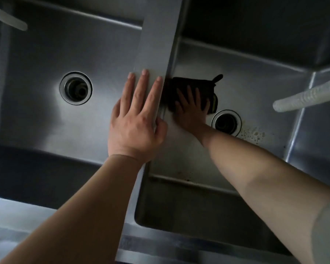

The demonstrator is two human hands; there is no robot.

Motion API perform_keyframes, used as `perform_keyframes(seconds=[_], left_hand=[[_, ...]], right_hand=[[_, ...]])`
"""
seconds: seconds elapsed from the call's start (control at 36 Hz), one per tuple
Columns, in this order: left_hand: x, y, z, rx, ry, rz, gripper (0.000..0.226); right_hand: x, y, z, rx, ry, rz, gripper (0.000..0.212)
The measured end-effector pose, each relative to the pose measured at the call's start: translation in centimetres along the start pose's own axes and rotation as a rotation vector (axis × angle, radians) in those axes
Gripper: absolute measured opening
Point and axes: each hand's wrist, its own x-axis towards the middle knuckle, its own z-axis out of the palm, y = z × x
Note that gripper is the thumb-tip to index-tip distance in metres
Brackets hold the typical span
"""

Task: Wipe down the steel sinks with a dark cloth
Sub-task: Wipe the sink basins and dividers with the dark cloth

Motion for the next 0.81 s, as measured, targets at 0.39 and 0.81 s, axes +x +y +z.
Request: perform_keyframes(seconds=[0.39, 0.81], left_hand=[[-0.3, 0.2, -0.2, -0.011, 0.026, -0.012, 0.078], [-17.8, 6.1, 1.4, 0.031, -0.104, -0.213, 0.071]], right_hand=[[-15.4, 3.7, 5.4, -0.525, -0.477, -0.779, 0.054], [-21.1, 21.7, -1.3, -0.852, -0.719, -0.615, 0.07]])
